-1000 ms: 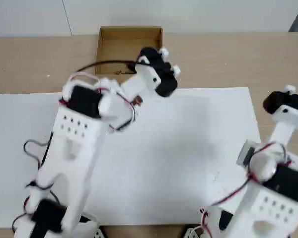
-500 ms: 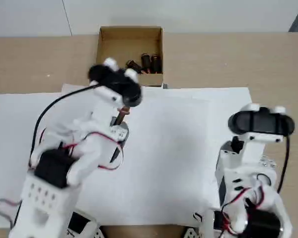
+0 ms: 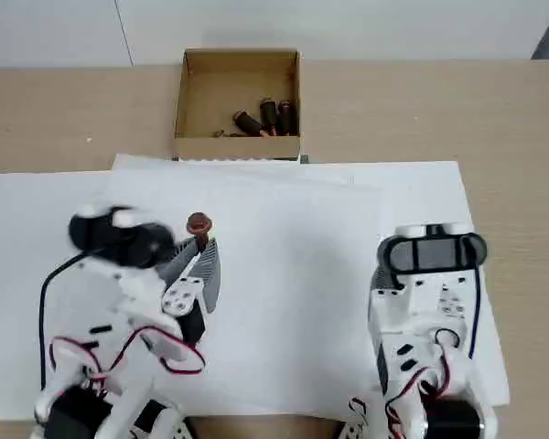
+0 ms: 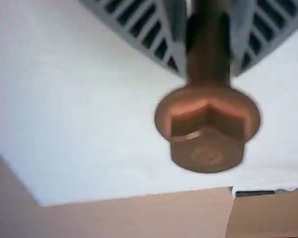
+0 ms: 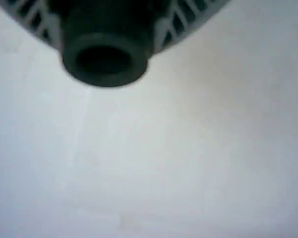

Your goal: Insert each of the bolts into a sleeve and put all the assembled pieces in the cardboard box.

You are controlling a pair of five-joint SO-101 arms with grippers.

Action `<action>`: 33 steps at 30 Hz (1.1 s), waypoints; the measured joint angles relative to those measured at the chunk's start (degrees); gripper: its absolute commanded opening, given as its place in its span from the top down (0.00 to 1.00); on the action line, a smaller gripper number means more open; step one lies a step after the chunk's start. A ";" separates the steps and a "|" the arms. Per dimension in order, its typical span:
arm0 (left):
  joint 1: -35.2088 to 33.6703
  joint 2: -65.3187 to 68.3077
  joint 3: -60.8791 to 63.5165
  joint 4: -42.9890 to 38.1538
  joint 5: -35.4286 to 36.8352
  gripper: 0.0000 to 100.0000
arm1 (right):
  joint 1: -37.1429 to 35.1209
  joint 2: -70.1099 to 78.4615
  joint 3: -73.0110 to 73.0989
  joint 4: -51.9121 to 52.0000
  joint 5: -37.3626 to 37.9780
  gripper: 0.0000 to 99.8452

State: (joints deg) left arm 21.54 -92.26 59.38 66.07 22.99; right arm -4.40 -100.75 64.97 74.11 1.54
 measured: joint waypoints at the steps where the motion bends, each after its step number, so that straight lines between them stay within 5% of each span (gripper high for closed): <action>1: 0.00 -2.20 1.32 0.00 1.32 1.00 | -1.23 -1.41 1.05 0.00 0.00 1.00; 9: -3.16 -10.99 7.21 -0.97 4.84 1.00 | -8.44 -2.46 8.62 -4.13 0.00 1.00; 24: -7.03 -11.25 17.67 -20.22 16.70 1.00 | -28.40 -2.64 22.95 -22.15 0.00 1.00; 33: 1.32 -11.25 20.22 -23.12 16.70 1.00 | -34.11 -2.64 26.02 -26.73 0.00 1.00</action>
State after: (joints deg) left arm 22.86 -103.52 79.60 42.95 39.69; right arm -38.51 -103.38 90.99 47.38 1.54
